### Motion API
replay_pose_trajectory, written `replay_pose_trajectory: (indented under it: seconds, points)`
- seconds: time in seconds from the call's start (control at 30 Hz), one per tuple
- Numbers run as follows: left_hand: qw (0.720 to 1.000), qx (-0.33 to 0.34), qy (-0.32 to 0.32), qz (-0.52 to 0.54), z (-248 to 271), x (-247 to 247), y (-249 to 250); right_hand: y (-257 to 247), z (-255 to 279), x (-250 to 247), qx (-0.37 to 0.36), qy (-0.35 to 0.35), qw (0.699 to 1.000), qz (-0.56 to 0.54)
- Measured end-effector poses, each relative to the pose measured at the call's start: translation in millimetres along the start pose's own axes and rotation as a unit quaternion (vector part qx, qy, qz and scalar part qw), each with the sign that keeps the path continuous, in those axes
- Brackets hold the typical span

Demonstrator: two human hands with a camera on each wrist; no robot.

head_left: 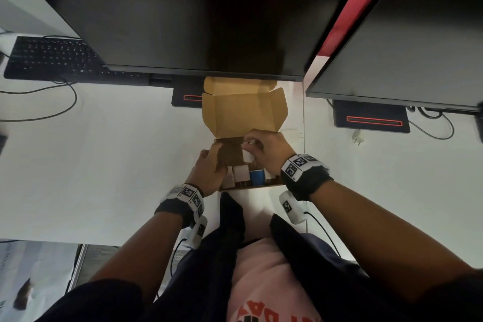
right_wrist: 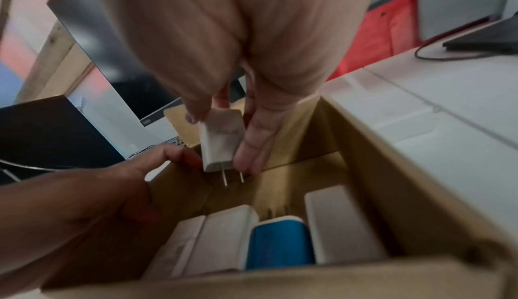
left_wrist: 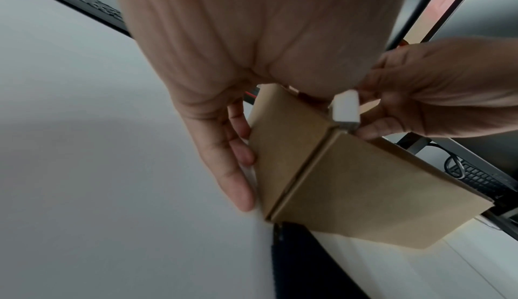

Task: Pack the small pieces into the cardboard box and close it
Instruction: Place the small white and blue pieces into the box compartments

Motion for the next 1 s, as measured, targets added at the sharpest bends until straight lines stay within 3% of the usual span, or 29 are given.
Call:
replay_pose_trajectory:
  seconds: [0.27, 0.5, 0.67, 1.0]
  points:
    - [1.0, 0.016, 0.006, 0.024, 6, 0, 5, 5, -27, 41, 0.054, -0.026, 0.998, -0.005]
    - [0.999, 0.007, 0.016, 0.042, 7, -1, 2, -1, -23, 43, 0.06, 0.013, 0.998, -0.027]
    - [0.999, 0.005, 0.017, 0.045, 5, 1, -1, -1, -20, 48, 0.061, -0.005, 0.998, -0.013]
    - [0.998, 0.008, 0.02, 0.058, 4, 1, -2, -2, -18, 48, 0.058, 0.024, 0.998, -0.002]
Point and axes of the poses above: each hand's wrist, its own z-axis away from the middle knuckle, its own x-axis out of the palm, y = z × x, the point moved 10 cm from there along -z, towards the middle knuckle, and after that the axes turned 1 degree about y, right-handed, at the moved point
